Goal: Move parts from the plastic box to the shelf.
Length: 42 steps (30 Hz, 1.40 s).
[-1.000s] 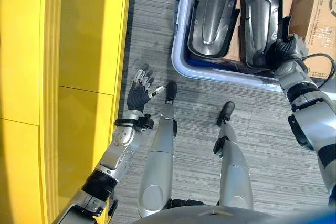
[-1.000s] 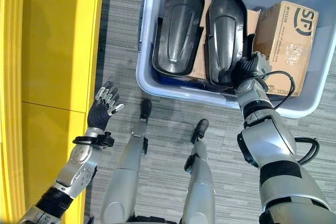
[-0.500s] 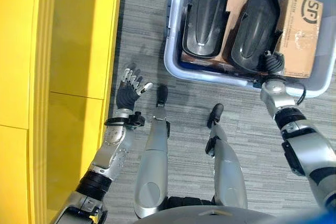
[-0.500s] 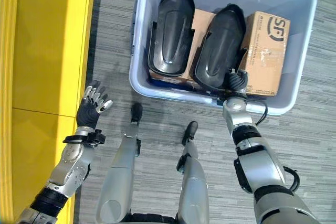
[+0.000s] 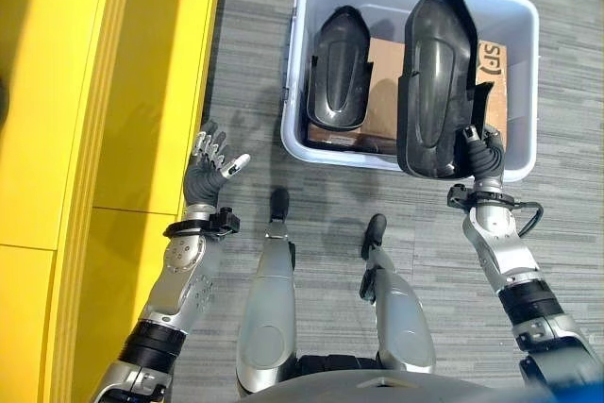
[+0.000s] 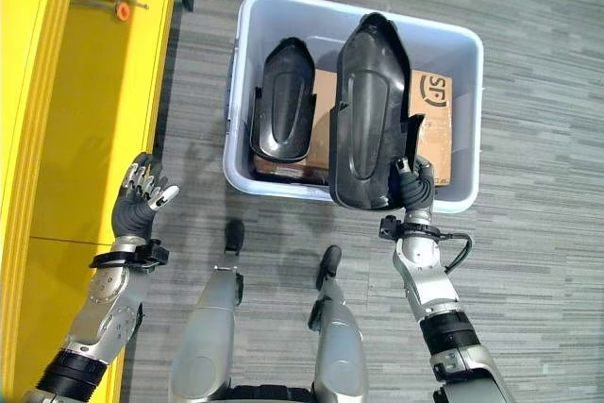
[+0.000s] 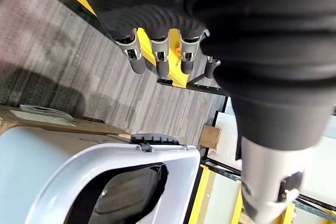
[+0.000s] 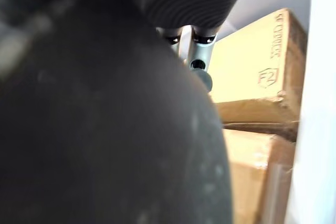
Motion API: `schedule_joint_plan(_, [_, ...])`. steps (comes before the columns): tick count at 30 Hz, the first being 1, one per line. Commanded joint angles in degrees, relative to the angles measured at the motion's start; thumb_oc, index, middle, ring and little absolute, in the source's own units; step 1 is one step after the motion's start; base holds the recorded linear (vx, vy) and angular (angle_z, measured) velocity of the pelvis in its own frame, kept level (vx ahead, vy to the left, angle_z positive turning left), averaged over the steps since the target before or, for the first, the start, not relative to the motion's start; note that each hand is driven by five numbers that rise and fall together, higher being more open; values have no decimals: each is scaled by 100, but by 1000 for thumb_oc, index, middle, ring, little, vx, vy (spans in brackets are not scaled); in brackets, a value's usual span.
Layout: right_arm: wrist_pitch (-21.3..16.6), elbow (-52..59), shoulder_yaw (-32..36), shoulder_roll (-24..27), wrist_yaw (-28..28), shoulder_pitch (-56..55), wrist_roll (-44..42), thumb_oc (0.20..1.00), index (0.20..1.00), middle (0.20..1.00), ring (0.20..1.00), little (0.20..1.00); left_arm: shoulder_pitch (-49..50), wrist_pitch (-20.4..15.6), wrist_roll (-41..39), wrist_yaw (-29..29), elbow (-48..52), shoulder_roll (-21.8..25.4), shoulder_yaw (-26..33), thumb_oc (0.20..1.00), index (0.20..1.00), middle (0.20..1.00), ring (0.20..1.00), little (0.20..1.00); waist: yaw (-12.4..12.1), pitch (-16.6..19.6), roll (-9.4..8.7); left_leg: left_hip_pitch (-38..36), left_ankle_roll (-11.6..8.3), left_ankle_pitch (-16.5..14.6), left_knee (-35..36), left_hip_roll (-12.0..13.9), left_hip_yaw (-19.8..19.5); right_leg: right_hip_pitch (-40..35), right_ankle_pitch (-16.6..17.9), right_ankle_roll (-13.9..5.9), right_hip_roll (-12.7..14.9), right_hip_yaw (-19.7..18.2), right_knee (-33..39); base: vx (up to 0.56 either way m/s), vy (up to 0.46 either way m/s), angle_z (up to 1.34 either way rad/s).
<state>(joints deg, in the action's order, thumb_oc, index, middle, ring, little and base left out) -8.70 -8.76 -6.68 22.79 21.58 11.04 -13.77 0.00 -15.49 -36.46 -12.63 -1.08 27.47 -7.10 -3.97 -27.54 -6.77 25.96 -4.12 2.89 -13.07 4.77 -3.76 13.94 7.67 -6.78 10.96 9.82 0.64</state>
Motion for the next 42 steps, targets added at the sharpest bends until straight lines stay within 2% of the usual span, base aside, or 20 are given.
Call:
schedule_joint_plan(1, [-493, 250, 519, 251, -340, -285, 26, 200, 200, 200, 200, 200, 384, -124, 219, 279, 243, -61, 94, 1000, 1000, 1000, 1000, 1000, 55, 789, 157, -563, 224, 16, 701, -2, 68, -329, -701, -211, 93, -15, -538, 42, -65, -5])
schedule_joint_plan(4, [-495, 578, 718, 157, -808, -958, -163, 200, 200, 200, 200, 200, 690, -50, 285, 532, 208, -87, 323, 1000, 1000, 1000, 1000, 1000, 152, 1228, 181, -1102, 157, 19, 863, 156, 138, -742, -772, -229, 36, -56, -480, 69, -65, -6])
schedule_joint_plan(8, [-480, 860, 740, 137, -1219, -1365, -358, 200, 200, 200, 200, 200, 1024, 3, 310, 717, 195, -161, 502, 1000, 1000, 1000, 1000, 1000, 197, 1563, 224, -1542, 83, 39, 1022, 326, 189, -1056, -942, -196, -110, -111, -488, 24, -98, -17])
schedule_joint_plan(15, [-446, 1305, 563, 345, -1723, -1446, -745, 200, 200, 200, 200, 200, 1445, 119, 285, 927, 145, -504, 634, 1000, 1000, 1000, 1000, 1000, 99, 1959, 330, -2089, -79, 194, 1139, 768, 234, -1554, -1334, 48, -567, -190, -484, -17, -139, -15])
schedule_joint_plan(18, [-477, 1332, 437, 582, -1738, -1057, -864, 200, 200, 200, 200, 200, 1465, 146, 219, 995, 111, -612, 545, 1000, 1000, 1000, 1000, 1000, -34, 1965, 380, -2078, -187, 529, 1182, 921, 110, -1700, -1386, 213, -821, -138, -383, -106, -171, -5])
schedule_joint_plan(19, [-477, 1331, 436, 583, -1739, -1055, -865, 200, 200, 200, 200, 200, 1465, 146, 219, 995, 111, -613, 545, 1000, 1000, 1000, 1000, 1000, -31, 1963, 381, -2079, -187, 530, 1185, 922, 108, -1702, -1385, 213, -822, -136, -381, -154, -186, 11])
schedule_joint_plan(20, [-489, 1296, 384, 748, -1660, -824, -887, 200, 200, 200, 200, 200, 1461, 173, 174, 1022, 89, -657, 447, 1000, 1000, 1000, 1000, 1000, -132, 1968, 429, -1959, -336, 954, 1375, 1014, -41, -1736, -1402, 312, -992, 1, -249, -96, -117, 19])
schedule_joint_plan(21, [-490, 1296, 384, 748, -1660, -824, -887, 200, 200, 200, 200, 200, 1461, 173, 174, 1022, 88, -658, 447, 1000, 1000, 1000, 1000, 1000, -126, 1969, 430, -1956, -337, 957, 1377, 1014, -46, -1735, -1401, 313, -993, 6, -248, -208, -186, 41])
schedule_joint_plan(22, [-511, 1345, 486, 838, -1562, -758, -807, 200, 200, 200, 200, 200, 1405, 188, 195, 1033, 98, -707, 375, 1000, 1000, 1000, 1000, 1000, -184, 1941, 451, -1791, -399, 1284, 1513, 1061, 46, -1751, -1382, 368, -1023, 207, -179, -375, -150, 83])
schedule_joint_plan(23, [-458, 1226, 582, 938, -1411, -760, -622, 200, 200, 200, 200, 200, 1122, 172, 351, 1015, -8, -713, 305, 1000, 1000, 1000, 1000, 1000, -106, 1857, 336, -1582, -222, 967, 790, 959, 441, -1615, -1251, 443, -844, 531, -175, -382, -146, 101])
schedule_joint_plan(24, [-459, 1224, 583, 937, -1410, -755, -621, 200, 200, 200, 200, 200, 1118, 173, 351, 1014, -6, -712, 306, 1000, 1000, 1000, 1000, 1000, -98, 1863, 341, -1546, -216, 963, 760, 958, 427, -1603, -1237, 441, -846, 540, -169, -359, -107, 118])
schedule_joint_plan(25, [-465, 1205, 614, 913, -1386, -818, -581, 200, 200, 200, 200, 200, 1102, 141, 350, 1004, 28, -745, 366, 1000, 1000, 1000, 1000, 1000, -103, 1851, 284, -1655, -179, 629, 316, 846, 411, -1552, -1161, 461, -744, 636, -160, -220, -38, 117])
schedule_joint_plan(26, [-490, 1208, 771, 761, -1377, -1021, -568, 200, 200, 200, 200, 200, 983, 112, 387, 967, 16, -802, 451, 1000, 1000, 1000, 1000, 1000, 8, 1917, 237, -1821, -87, 134, -264, 755, 567, -1519, -1100, 461, -613, 896, -79, -213, -39, 92])
schedule_joint_plan(28, [-495, 1198, 814, 657, -1349, -1126, -584, 200, 200, 200, 200, 200, 887, 109, 407, 934, -20, -795, 480, 1000, 1000, 1000, 1000, 1000, 87, 1949, 247, -1966, -52, -45, -463, 811, 739, -1520, -1089, 481, -580, 1047, -97, -132, 61, 115])
schedule_joint_plan(29, [-462, 1240, 961, 384, -1342, -1490, -673, 200, 200, 200, 200, 200, 832, 125, 433, 922, -21, -811, 501, 1000, 1000, 1000, 1000, 1000, 269, 2078, 307, -2455, -49, -333, -261, 839, 1037, -1469, -1074, 436, -482, 1314, -159, -105, 193, 146])
schedule_joint_plan(31, [-474, 1268, 1104, 170, -1286, -1723, -729, 200, 200, 200, 200, 200, 781, 125, 490, 922, -16, -839, 410, 1000, 1000, 1000, 1000, 1000, 416, 2219, 469, -2772, -104, -606, 454, 843, 1269, -1470, -1085, 277, -380, 1506, -246, 32, 256, 90])
schedule_joint_plan(33, [-440, 1302, 1181, 53, -1343, -1889, -829, 200, 200, 200, 200, 200, 826, 147, 507, 976, -6, -869, 334, 1000, 1000, 1000, 1000, 1000, 448, 2321, 563, -2851, -103, -641, 983, 701, 1196, -1487, -1033, 176, -210, 1682, -309, 35, 256, 95])
schedule_joint_plan(35, [-409, 1285, 1176, 34, -1354, -1891, -838, 200, 200, 200, 200, 200, 836, 167, 533, 1000, 1, -852, 308, 1000, 1000, 1000, 1000, 1000, 435, 2349, 584, -2881, -76, -628, 1147, 619, 1120, -1488, -1003, 140, -141, 1740, -325, -10, 175, 49])
schedule_joint_plan(37, [-364, 1216, 1152, -55, -1322, -1789, -793, 200, 200, 200, 200, 200, 882, 182, 621, 1020, 147, -748, 358, 1000, 1000, 1000, 1000, 1000, 297, 2390, 585, -2882, 5, -566, 1428, 395, 914, -1496, -785, -29, 183, 1991, -385, -24, 294, 58])
schedule_joint_plan(42, [-270, 1143, 996, -175, -1317, -1536, -623, 200, 200, 200, 200, 200, 1127, 153, 645, 965, 288, -743, 608, 1000, 1000, 1000, 1000, 1000, 44, 2371, 526, -2894, 243, -645, 1626, -43, 695, -1557, -538, -244, 612, 2121, -494, -21, 250, 71])
